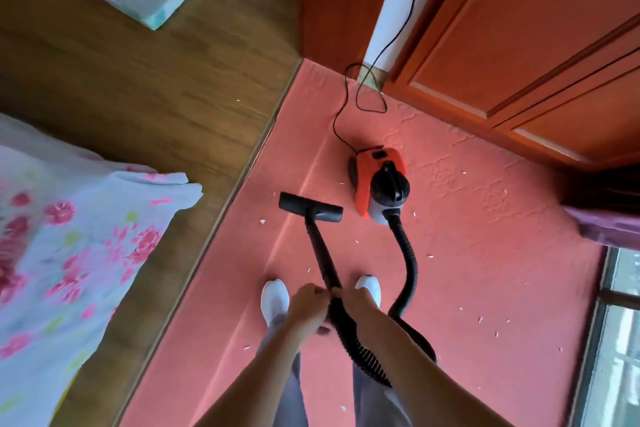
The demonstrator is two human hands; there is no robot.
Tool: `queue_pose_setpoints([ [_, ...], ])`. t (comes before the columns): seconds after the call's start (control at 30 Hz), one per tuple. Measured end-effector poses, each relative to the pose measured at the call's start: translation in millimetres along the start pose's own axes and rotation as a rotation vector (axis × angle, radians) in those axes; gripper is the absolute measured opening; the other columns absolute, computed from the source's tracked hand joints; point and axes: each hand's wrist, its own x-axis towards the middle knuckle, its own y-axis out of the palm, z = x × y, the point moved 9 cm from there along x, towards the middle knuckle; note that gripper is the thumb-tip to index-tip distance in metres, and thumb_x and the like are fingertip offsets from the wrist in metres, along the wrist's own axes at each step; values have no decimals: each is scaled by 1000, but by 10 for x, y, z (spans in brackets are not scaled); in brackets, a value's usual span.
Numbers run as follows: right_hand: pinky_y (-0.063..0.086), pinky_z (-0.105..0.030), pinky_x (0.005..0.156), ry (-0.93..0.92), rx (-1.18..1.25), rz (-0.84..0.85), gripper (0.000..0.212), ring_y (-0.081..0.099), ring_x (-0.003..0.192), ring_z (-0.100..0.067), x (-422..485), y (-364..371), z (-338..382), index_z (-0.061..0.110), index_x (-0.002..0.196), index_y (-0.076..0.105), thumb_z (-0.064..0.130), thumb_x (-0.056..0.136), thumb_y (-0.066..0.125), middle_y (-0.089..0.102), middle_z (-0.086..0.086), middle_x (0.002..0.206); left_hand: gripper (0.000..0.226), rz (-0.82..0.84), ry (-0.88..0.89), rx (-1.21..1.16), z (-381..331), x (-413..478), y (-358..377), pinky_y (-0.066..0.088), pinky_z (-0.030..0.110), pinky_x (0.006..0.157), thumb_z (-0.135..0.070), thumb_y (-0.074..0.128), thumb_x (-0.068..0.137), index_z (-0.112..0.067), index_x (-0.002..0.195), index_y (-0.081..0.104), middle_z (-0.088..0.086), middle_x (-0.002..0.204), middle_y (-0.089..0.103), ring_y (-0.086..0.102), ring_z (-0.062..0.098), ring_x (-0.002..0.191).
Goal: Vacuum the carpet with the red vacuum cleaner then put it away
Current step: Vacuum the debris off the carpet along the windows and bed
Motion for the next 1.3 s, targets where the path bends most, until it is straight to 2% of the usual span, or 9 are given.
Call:
queue_pose_setpoints([
  [0.1, 57, -40, 79, -22, 21, 23, 25, 66, 73, -29, 242, 55, 134, 0, 76, 58, 18, 92, 62, 59, -10, 68, 26, -45, -110, -232, 168, 200, 120, 58, 37, 64, -24, 56, 95, -2, 86, 67, 12, 72, 67, 66, 27, 65],
  [0.2, 56, -37, 57, 0, 68, 58, 25, 63, 53, -26, 530, 61, 201, 1, 72, 57, 17, 90, 65, 59, -6, 46, 45, -44, -153, -614, 344, 339, 357, 51, 24, 53, -49, 56, 97, -7, 106, 67, 6, 74, 74, 70, 21, 65],
  [0.33, 46, -28, 50, 15, 57, 78, 28, 53, 49, -22, 1063, 156, 143, 5, 81, 56, 29, 95, 60, 57, -8, 63, 35, -62, -124, -836, 442, 414, 612, 44, 27, 56, -30, 56, 101, 2, 101, 70, 9, 60, 71, 65, 24, 58],
  [0.43, 52, -32, 58, 11, -51, 95, 36, 62, 62, -25, 1592, 210, -29, 4, 104, 59, 37, 90, 66, 64, -12, 83, 25, -97, -94, -834, 560, 515, 761, 47, 35, 68, -23, 62, 96, 0, 88, 69, 15, 65, 68, 65, 28, 58],
  [0.6, 58, -41, 83, -77, -246, 92, 44, 67, 96, -30, 1621, 395, -147, 4, 120, 56, 34, 90, 67, 66, -15, 108, 16, -231, 0, -1068, 988, 625, 942, 48, 29, 49, -4, 72, 86, 1, 84, 57, 10, 54, 53, 51, 19, 44],
  [0.7, 58, -39, 75, -101, -242, 90, 36, 69, 93, -30, 1720, 521, -312, 3, 118, 57, 25, 91, 64, 68, -17, 110, 11, -387, 26, -970, 1365, 613, 874, 51, 30, 52, -5, 68, 92, -3, 99, 60, 11, 62, 64, 60, 25, 52],
  [0.9, 45, -29, 51, -159, -106, -17, 13, 55, 58, -22, 1918, 520, -337, 2, 97, 60, 13, 94, 55, 58, -8, 71, 43, -519, 182, -718, 1543, 699, 770, 51, 33, 69, -19, 71, 90, -43, 124, 60, 1, 88, 76, 72, 20, 82],
  [1.13, 50, -34, 70, -273, -213, -85, 25, 59, 78, -27, 2191, 495, -180, 2, 116, 56, 13, 96, 44, 57, -8, 79, 45, -463, 318, -787, 1562, 1088, 933, 53, 37, 85, -29, 69, 88, -41, 130, 60, -7, 104, 75, 69, 20, 96],
  [1.3, 51, -35, 78, -398, -318, -134, 10, 59, 85, -27, 2466, 361, -13, 9, 105, 51, 13, 96, 47, 59, -11, 96, 46, -381, 329, -904, 1539, 1435, 1231, 55, 43, 84, -37, 66, 74, -50, 118, 62, -8, 91, 75, 69, 20, 87],
])
